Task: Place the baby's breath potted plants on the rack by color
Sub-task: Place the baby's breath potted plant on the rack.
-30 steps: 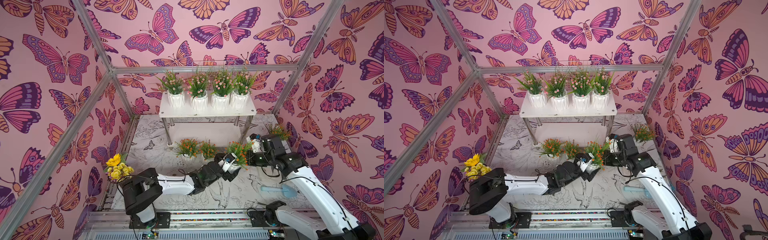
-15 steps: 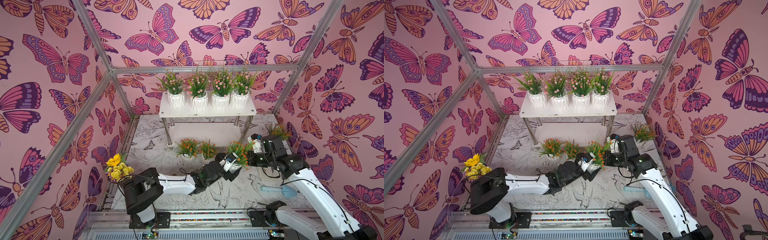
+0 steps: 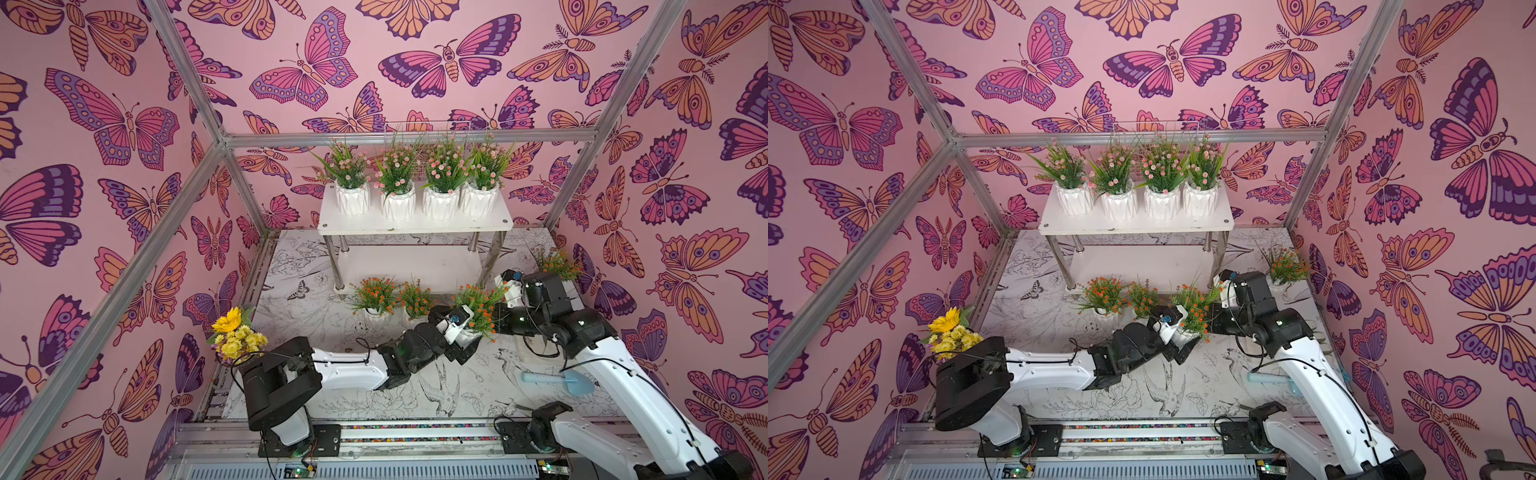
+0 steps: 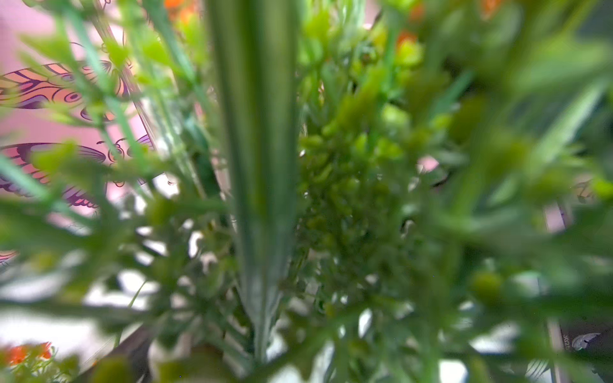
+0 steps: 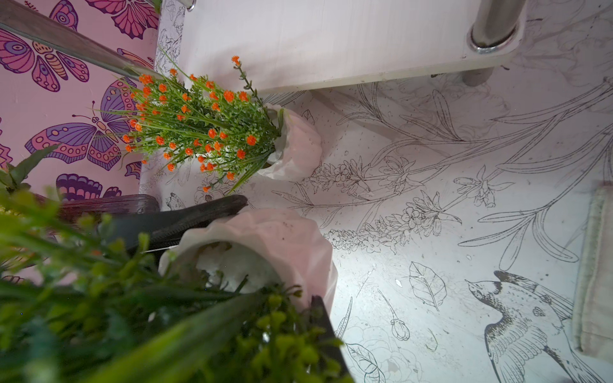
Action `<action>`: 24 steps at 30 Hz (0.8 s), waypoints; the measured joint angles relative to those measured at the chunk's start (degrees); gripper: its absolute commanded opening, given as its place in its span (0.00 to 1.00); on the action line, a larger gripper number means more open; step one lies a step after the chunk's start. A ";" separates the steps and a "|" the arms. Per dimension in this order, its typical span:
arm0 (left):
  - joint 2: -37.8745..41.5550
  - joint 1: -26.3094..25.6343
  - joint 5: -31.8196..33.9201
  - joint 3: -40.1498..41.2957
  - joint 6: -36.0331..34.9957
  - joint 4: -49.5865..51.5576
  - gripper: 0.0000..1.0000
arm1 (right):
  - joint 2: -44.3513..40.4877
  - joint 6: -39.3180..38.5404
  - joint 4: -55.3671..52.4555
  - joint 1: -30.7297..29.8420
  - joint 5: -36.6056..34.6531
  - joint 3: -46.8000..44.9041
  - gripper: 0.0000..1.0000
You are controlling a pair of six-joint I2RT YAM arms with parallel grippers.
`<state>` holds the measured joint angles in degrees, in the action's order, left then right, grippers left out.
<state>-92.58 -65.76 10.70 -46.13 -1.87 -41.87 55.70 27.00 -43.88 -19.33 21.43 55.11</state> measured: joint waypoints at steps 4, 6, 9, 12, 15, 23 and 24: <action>0.33 0.00 -0.20 0.00 0.02 0.26 1.00 | 0.00 0.00 0.00 0.00 -0.02 -0.02 0.00; 0.42 0.00 -0.31 0.00 0.09 0.42 1.00 | 0.00 -0.02 0.04 0.00 -0.11 -0.13 0.00; 0.63 0.00 -0.35 -0.02 0.61 1.70 1.00 | 0.00 -0.02 0.31 0.00 -0.13 -0.59 0.00; 0.63 0.00 -0.39 -0.57 0.87 3.58 0.95 | 0.02 -0.02 0.57 0.00 -0.13 -1.09 0.00; 0.63 0.00 -0.37 -1.03 0.87 4.79 0.86 | 0.02 -0.02 0.81 0.00 -0.24 -1.18 0.00; 0.63 0.00 -0.39 -2.69 1.03 8.63 0.62 | 0.02 -0.04 1.18 0.00 -0.39 -1.84 0.01; 0.63 0.02 -0.42 -3.08 1.07 9.55 0.59 | 0.02 -0.04 1.31 0.00 -0.39 -1.99 0.02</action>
<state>-91.94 -65.73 10.28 -49.21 -0.80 -32.32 55.72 26.96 -42.57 -19.33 21.04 53.12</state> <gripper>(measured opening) 0.942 0.104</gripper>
